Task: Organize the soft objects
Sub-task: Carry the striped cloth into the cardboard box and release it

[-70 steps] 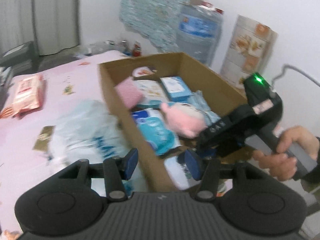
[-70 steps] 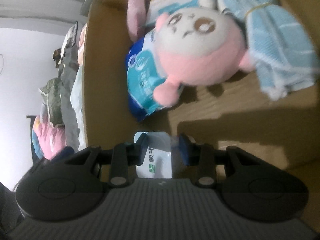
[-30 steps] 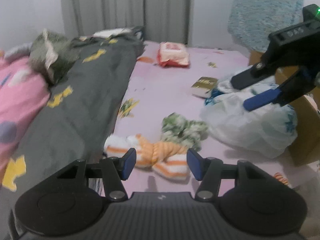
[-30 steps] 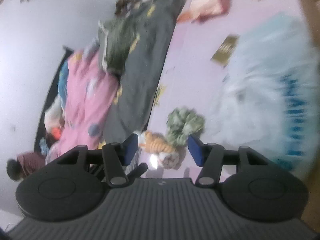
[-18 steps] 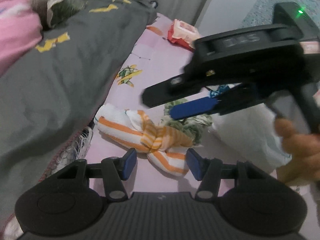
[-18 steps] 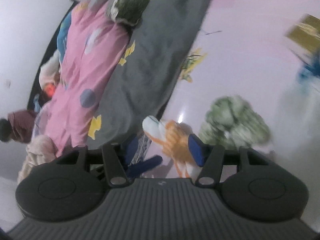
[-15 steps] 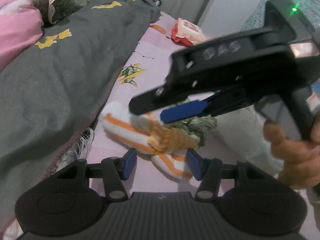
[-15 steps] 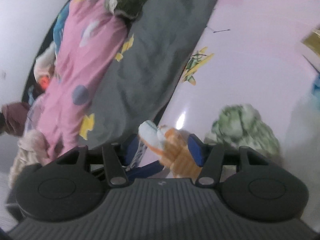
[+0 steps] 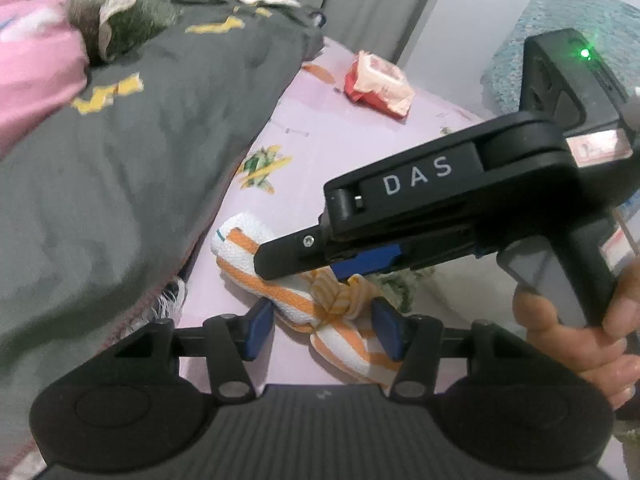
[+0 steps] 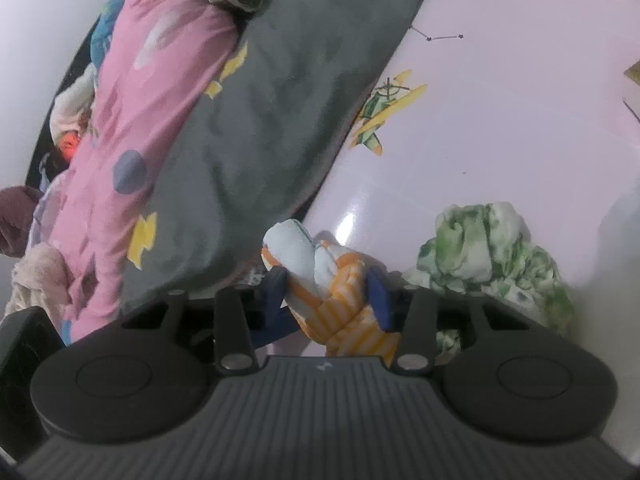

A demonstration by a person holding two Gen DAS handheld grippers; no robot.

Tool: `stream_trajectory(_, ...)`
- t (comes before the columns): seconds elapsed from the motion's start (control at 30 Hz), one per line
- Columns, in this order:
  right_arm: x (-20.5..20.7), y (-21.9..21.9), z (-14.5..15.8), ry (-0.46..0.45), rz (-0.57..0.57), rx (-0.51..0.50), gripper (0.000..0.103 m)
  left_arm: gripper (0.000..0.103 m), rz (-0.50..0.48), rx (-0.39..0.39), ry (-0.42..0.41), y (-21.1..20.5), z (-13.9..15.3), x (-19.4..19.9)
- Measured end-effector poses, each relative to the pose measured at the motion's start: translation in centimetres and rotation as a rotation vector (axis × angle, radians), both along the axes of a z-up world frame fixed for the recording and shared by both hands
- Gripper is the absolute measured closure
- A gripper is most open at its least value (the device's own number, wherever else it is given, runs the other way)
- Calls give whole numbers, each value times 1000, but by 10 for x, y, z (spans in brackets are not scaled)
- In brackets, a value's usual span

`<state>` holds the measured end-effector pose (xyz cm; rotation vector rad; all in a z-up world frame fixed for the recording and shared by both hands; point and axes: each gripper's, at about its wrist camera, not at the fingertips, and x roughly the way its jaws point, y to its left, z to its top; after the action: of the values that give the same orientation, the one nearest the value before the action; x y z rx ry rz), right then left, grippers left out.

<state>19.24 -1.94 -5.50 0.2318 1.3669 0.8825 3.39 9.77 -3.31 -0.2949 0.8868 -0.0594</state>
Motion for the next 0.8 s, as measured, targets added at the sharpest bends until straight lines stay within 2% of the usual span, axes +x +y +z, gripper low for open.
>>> stream_trajectory(0.2, -10, -28, 38, -29, -67, 98, 61, 48, -51, 45, -93, -18, 43, -12)
stream_trajectory(0.37, -15, -83, 80, -77, -173, 197, 61, 48, -161, 105, -192, -66, 85, -7)
stream_trajectory(0.5, -18, -150, 110, -128, -278, 241, 60, 48, -291, 113, -253, -121, 108, 5)
stream_trajectory(0.63, -29, -231, 132, -181, -402, 231, 60, 47, -449, 83, -278, -186, 117, 21)
stream_trajectory(0.8, -48, -331, 135, -195, -563, 164, 60, 47, -651, 25, -218, -272, 108, 46)
